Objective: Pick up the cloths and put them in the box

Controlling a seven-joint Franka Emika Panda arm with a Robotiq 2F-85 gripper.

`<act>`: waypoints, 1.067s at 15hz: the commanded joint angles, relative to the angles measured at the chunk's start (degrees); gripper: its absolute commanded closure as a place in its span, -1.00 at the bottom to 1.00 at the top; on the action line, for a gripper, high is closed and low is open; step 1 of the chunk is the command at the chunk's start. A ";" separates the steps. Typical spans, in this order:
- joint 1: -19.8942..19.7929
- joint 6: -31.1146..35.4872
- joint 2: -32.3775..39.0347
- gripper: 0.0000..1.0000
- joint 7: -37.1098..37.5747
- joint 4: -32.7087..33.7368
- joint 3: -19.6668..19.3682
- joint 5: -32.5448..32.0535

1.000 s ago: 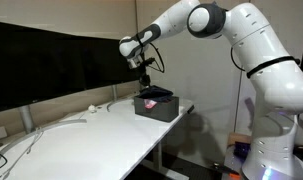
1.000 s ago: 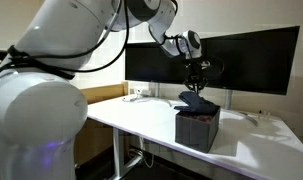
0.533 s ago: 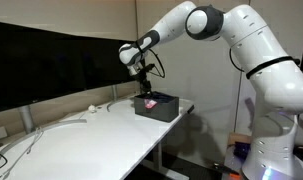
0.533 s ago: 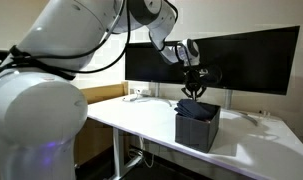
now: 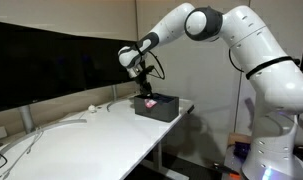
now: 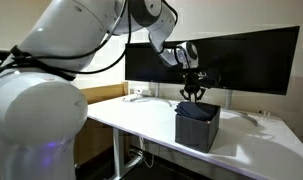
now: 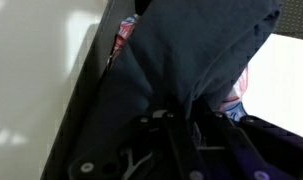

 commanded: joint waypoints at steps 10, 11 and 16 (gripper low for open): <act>-1.43 -1.43 -8.18 -1.00 0.25 -4.49 0.67 -0.48; -1.50 -1.92 -9.54 -1.00 0.37 -4.58 0.69 -0.40; -0.76 -6.58 -16.25 -1.00 1.00 -4.61 1.56 0.22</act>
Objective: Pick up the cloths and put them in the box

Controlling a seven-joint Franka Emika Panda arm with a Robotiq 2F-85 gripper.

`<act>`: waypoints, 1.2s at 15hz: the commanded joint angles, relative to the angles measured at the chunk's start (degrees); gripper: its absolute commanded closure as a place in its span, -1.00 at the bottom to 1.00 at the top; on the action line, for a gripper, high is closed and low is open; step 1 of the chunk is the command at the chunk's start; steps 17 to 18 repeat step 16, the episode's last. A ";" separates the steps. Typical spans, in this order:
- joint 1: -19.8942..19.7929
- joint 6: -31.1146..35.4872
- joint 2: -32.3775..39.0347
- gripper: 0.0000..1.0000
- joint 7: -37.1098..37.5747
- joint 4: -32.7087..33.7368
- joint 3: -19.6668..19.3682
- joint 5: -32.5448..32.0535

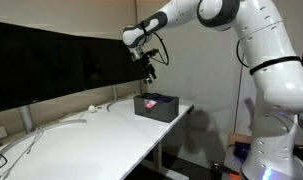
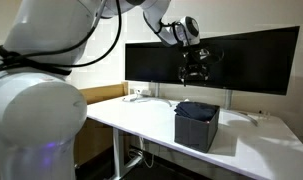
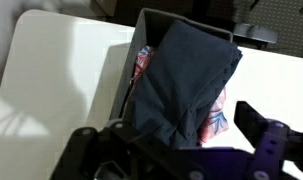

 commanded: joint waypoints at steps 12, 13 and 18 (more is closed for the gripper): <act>2.34 -0.77 -17.29 -1.00 16.93 -6.77 3.62 9.35; 2.76 -0.45 -17.98 -1.00 18.31 -7.43 3.96 9.53; 3.21 0.26 -18.37 -1.00 19.66 -8.39 4.28 9.59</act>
